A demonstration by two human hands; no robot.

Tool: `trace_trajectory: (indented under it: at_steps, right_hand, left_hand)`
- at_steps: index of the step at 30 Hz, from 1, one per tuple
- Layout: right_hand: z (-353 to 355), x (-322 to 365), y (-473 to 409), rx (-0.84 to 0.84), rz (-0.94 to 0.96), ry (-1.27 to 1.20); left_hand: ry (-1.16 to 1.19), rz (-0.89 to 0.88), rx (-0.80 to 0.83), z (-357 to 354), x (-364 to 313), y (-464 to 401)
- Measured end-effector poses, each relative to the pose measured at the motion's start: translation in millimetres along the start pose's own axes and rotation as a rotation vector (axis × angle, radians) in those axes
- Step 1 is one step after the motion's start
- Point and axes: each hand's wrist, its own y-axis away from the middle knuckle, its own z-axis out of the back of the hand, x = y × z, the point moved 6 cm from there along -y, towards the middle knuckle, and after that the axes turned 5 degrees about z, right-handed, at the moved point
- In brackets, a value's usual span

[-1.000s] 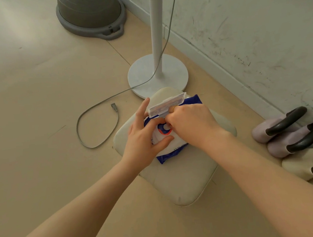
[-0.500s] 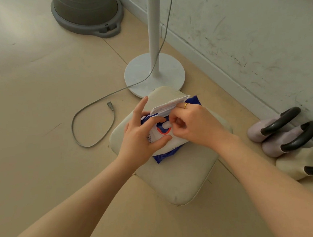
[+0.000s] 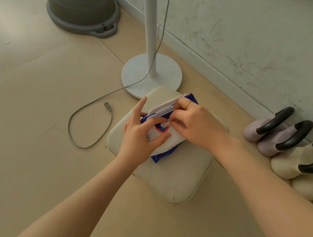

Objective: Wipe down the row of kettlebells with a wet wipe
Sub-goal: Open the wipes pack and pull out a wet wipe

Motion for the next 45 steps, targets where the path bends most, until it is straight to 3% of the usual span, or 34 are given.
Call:
trace_trajectory:
  at_steps: [3,7,14,16,20,25,30,37,39,41,45]
  right_hand:
    - [1,-1,0,0.014,0.015,0.004]
    - [6,-6,-1,0.009,-0.016,-0.19]
    - [12,-15,3,-0.04,-0.169,-0.603]
    - [12,-21,7,-0.063,-0.273,-0.819]
    - [14,-37,20,-0.32,-0.577,-1.358]
    - [29,-39,22,-0.487,-0.678,-1.187]
    - [38,-41,28,-0.751,-0.815,-1.37]
    - [44,-46,41,-0.952,-1.035,-1.613]
    - [44,-48,45,-0.887,-1.052,-1.461]
    - [44,-44,45,-0.571,-0.975,-0.987]
    - [24,-17,39,0.066,-0.494,-0.054]
  left_hand:
    - [-0.002,0.013,0.017,0,1,0]
    - [-0.011,0.04,0.027,0,0,0]
    - [-0.016,0.08,0.038,1,3,-1]
    - [-0.019,0.094,0.049,2,5,0]
    - [-0.037,0.163,0.062,3,10,-1]
    - [-0.118,0.148,0.068,4,2,-3]
    - [-0.232,0.026,0.098,2,-12,-1]
    - [-0.353,-0.053,0.11,-2,-23,-2]
    - [-0.389,-0.067,0.11,-3,-25,-1]
    - [-0.391,-0.042,0.117,-2,-25,-2]
    - [-0.43,-0.032,0.114,-1,-24,-3]
